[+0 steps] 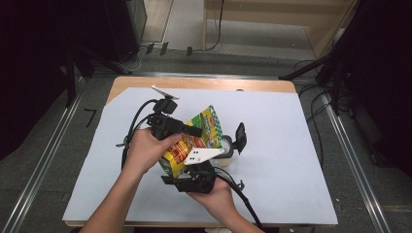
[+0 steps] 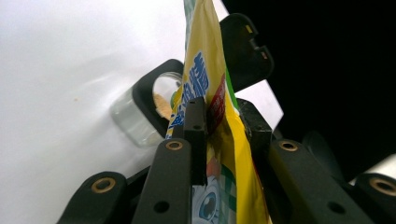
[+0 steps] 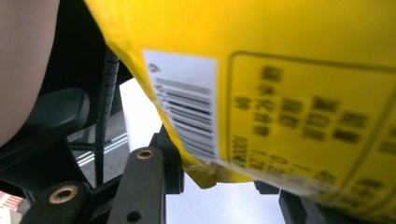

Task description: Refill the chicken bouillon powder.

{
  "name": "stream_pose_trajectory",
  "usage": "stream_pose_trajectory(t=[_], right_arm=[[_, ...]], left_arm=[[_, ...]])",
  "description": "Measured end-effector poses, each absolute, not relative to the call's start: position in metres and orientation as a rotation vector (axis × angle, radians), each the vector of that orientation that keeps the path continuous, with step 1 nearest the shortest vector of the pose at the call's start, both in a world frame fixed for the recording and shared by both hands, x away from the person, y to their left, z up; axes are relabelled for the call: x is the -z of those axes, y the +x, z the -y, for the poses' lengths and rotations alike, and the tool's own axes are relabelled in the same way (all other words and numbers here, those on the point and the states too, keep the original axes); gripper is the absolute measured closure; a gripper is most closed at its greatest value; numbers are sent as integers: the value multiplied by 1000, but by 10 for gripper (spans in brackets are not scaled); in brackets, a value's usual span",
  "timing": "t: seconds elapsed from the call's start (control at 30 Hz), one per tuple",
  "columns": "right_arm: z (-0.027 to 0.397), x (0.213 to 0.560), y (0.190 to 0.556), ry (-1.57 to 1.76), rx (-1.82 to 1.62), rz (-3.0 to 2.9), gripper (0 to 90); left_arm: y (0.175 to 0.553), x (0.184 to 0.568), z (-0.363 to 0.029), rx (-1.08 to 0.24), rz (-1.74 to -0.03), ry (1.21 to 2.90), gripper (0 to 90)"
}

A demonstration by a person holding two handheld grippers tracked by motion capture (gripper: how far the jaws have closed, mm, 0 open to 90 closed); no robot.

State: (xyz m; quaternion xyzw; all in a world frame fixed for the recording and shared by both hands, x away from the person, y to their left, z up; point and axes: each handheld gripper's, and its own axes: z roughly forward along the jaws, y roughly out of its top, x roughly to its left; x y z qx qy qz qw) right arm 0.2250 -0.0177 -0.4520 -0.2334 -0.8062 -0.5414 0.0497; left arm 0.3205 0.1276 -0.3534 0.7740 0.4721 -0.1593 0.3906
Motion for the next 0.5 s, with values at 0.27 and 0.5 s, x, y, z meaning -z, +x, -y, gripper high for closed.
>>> stream_pose_trajectory(t=[0.27,0.5], right_arm=[[15,450,223,-746,1643,2494,590],[17,447,224,-760,1652,2456,623]], left_arm=[[321,353,-128,391,-1218,1967,775],[322,353,-130,380,-1223,1952,761]])
